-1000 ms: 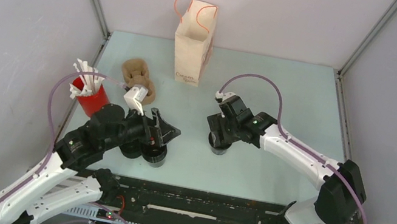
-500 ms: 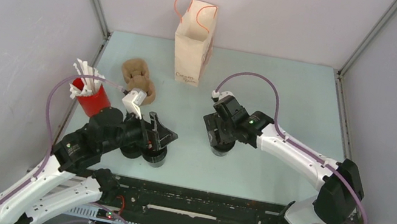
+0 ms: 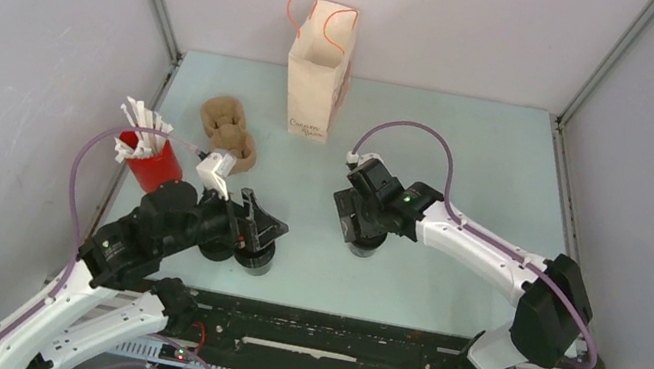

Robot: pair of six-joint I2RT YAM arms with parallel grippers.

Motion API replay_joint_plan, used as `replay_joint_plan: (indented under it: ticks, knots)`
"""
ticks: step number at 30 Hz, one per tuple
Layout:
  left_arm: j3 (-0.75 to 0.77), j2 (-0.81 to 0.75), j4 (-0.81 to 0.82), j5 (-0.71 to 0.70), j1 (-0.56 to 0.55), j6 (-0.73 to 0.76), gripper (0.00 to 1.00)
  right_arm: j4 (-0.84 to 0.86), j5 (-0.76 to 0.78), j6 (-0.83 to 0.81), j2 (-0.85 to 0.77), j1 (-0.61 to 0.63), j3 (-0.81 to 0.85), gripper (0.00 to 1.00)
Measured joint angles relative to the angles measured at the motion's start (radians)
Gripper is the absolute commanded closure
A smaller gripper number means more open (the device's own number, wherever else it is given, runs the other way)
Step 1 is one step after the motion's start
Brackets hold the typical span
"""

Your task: Pack the takeout coffee

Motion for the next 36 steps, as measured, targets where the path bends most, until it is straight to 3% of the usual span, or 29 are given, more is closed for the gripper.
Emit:
replay_joint_plan:
  ticks: [5,10,16,21,27,31,36]
  knots:
    - [0.000,-0.008,-0.015,0.000,0.000,0.007,0.08,-0.001,0.016,0.001,0.017,0.000,0.000,0.10]
    - [0.000,-0.010,-0.021,-0.001,0.000,0.017,0.07,-0.003,0.030,0.004,0.020,0.000,0.000,0.17]
    - [0.000,-0.010,-0.034,-0.005,0.000,0.021,0.07,-0.003,0.035,0.008,0.030,0.000,0.000,0.15]
    - [0.008,-0.005,-0.066,-0.010,0.000,0.037,0.07,0.002,0.035,0.011,0.040,0.000,0.005,0.24]
    - [0.098,0.046,-0.125,-0.042,0.000,0.061,0.06,-0.007,0.041,0.016,0.034,-0.023,0.006,0.29]
    - [0.204,0.089,-0.156,-0.074,0.000,0.082,0.05,-0.029,0.044,0.013,-0.012,-0.121,0.006,0.29]
    - [0.341,0.181,-0.200,-0.124,0.000,0.118,0.05,0.004,0.050,-0.013,-0.080,-0.437,0.007,0.30]
